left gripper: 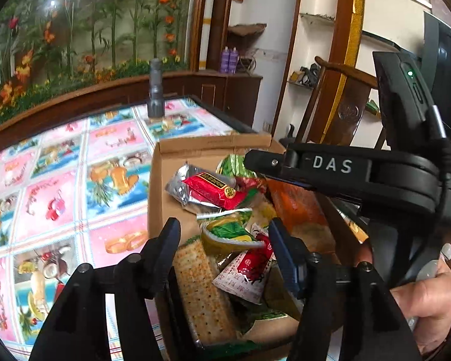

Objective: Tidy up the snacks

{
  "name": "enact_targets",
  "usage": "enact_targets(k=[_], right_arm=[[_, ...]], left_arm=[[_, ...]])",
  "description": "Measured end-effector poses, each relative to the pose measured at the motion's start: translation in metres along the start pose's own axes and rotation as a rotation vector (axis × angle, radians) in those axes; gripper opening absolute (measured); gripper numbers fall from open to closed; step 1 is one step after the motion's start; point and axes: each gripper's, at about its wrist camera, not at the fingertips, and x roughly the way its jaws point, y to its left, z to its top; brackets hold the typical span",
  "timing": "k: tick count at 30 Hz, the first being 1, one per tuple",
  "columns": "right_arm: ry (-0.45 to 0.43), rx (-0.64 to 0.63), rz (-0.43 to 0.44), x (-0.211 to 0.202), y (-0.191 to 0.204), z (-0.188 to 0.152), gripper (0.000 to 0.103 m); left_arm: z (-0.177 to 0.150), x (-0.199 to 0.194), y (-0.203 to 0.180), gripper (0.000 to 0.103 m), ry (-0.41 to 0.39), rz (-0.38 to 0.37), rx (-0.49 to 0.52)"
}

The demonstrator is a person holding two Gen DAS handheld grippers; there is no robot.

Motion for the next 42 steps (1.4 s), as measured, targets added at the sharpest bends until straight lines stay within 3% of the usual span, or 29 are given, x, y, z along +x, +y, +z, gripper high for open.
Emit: enact_targets(k=[5, 9, 11, 13, 15, 25, 32, 42], right_arm=[[-0.075, 0.005, -0.043, -0.013, -0.002, 0.004, 0.033], [-0.108, 0.007, -0.052, -0.020, -0.002, 0.005, 0.038], [-0.138, -0.007, -0.053, -0.025, 0.002, 0.004, 0.046], [-0.171, -0.024, -0.065, -0.029, 0.006, 0.003, 0.062], [-0.205, -0.051, -0.084, -0.034, 0.013, 0.001, 0.070], [-0.317, -0.102, -0.278, -0.089, 0.042, -0.068, 0.099], [-0.347, -0.158, -0.395, -0.099, 0.053, -0.098, 0.102], [-0.316, -0.171, -0.395, -0.095, 0.054, -0.103, 0.102]], left_arm=[[-0.005, -0.023, 0.004, 0.075, -0.033, 0.033, 0.006], [-0.021, -0.047, 0.013, 0.077, -0.036, 0.097, 0.037], [-0.034, -0.060, 0.020, 0.086, -0.039, 0.122, 0.036], [-0.047, -0.071, 0.028, 0.087, -0.042, 0.144, 0.020], [-0.059, -0.078, 0.036, 0.089, -0.029, 0.146, -0.004], [-0.072, -0.079, 0.060, 0.098, -0.021, 0.277, -0.038], [-0.070, -0.089, 0.068, 0.102, -0.039, 0.344, -0.049], [-0.069, -0.088, 0.067, 0.103, 0.000, 0.367, -0.033]])
